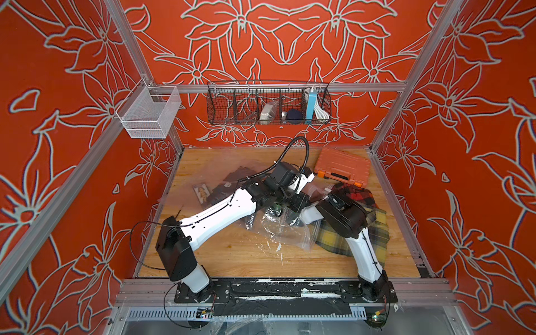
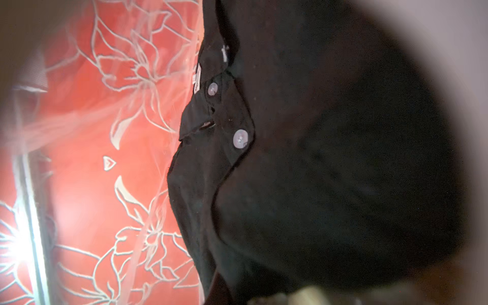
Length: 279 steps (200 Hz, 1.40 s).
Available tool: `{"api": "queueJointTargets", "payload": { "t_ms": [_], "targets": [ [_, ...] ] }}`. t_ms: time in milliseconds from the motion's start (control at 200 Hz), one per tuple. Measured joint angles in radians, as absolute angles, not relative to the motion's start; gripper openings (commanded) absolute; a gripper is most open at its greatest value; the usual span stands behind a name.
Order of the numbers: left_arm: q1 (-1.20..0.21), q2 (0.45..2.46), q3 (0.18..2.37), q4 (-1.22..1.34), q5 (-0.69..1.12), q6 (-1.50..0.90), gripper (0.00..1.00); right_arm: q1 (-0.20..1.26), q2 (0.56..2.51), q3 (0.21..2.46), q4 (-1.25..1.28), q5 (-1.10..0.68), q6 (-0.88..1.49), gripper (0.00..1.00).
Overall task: Place the folded shirt into the vacuum bag
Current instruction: Place the shirt in the vacuum bag, then adjust the vacuum bag at the center of the board.
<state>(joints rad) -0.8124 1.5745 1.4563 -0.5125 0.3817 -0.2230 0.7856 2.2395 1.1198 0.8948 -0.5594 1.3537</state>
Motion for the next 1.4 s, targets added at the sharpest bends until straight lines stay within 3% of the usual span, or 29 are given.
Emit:
{"api": "queueJointTargets", "payload": {
  "t_ms": [95, 300, 405, 826, 1106, 1281, 1396],
  "targets": [
    [-0.804, 1.544, 1.429, -0.505, 0.382, -0.222, 0.00, 0.793, 2.245, 1.154, 0.870, -0.548, 1.354, 0.17],
    [-0.794, 1.496, 1.360, -0.509, 0.405, -0.221, 0.00, 0.799, 2.226, 1.128, 0.824, -0.552, 1.343, 0.63],
    [-0.788, 1.470, 1.315, -0.509, 0.405, -0.229, 0.00, 0.794, 2.142, 1.023, 0.823, -0.559, 1.338, 0.74],
    [-0.702, 1.288, 1.142, -0.464, 0.337, -0.282, 0.00, 0.762, 1.736, 0.556, 0.778, -0.551, 1.340, 0.74],
    [-0.671, 1.227, 1.057, -0.436, 0.283, -0.315, 0.00, 0.662, 1.216, 0.610, 0.168, -0.498, 1.113, 0.74],
    [-0.670, 1.229, 1.026, -0.420, 0.278, -0.324, 0.00, 0.502, 1.105, 0.719, -0.205, -0.496, 0.960, 0.72],
    [-0.696, 1.243, 0.983, -0.381, 0.292, -0.345, 0.07, 0.420, 1.087, 0.896, -0.485, -0.457, 0.819, 0.73]
  ]
}}
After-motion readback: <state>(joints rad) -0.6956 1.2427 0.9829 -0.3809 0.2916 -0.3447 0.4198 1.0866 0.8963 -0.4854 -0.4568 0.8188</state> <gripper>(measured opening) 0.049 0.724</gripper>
